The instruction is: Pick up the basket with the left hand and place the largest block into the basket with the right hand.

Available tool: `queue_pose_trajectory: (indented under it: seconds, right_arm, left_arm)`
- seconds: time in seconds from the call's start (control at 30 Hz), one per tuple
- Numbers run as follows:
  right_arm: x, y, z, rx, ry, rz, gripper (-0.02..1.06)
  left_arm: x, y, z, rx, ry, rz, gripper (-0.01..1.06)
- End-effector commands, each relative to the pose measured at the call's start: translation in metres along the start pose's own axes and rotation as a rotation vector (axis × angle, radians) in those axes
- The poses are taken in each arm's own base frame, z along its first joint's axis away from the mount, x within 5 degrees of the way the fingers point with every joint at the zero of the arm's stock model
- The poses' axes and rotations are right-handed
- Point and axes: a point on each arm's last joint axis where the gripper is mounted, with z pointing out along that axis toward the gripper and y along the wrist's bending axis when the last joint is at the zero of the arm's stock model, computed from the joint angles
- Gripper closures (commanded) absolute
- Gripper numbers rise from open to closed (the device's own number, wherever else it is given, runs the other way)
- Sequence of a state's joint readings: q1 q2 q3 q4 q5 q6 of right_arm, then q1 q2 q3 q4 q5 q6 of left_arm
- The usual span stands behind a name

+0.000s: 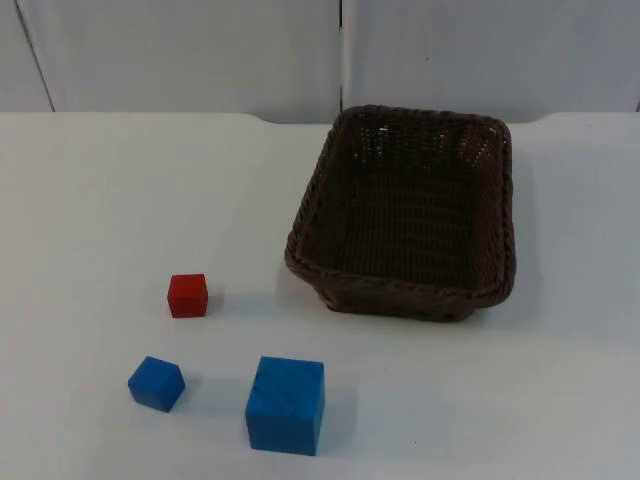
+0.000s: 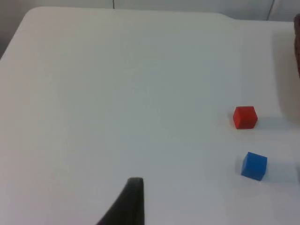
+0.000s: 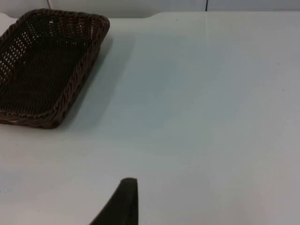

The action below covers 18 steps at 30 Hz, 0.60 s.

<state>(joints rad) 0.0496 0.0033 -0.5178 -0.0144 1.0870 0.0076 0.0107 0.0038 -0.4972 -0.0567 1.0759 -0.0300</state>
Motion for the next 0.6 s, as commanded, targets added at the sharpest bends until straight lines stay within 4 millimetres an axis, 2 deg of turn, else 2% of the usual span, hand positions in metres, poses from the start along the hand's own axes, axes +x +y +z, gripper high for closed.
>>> queue_pose_trajectory:
  seconds: [0.0, 0.23, 0.4, 0.57]
  right_arm:
    - [0.000, 0.000, 0.000, 0.004, -0.009, 0.002, -0.01]
    - [0.000, 0.000, 0.000, 0.004, -0.009, 0.002, -0.01]
    - [0.000, 0.000, 0.000, 0.004, -0.009, 0.002, -0.01]
    - [0.000, 0.000, 0.000, 0.004, -0.009, 0.002, -0.01]
  left_arm:
    - [0.000, -0.003, 0.000, 0.031, -0.008, -0.021, 0.00]
    - [-0.016, -0.006, -0.003, 0.048, 0.000, -0.031, 0.00]
    - [-0.032, -0.007, 0.000, 0.051, 0.033, -0.038, 0.00]
    - [-0.038, -0.009, 0.005, 0.069, 0.059, -0.053, 0.00]
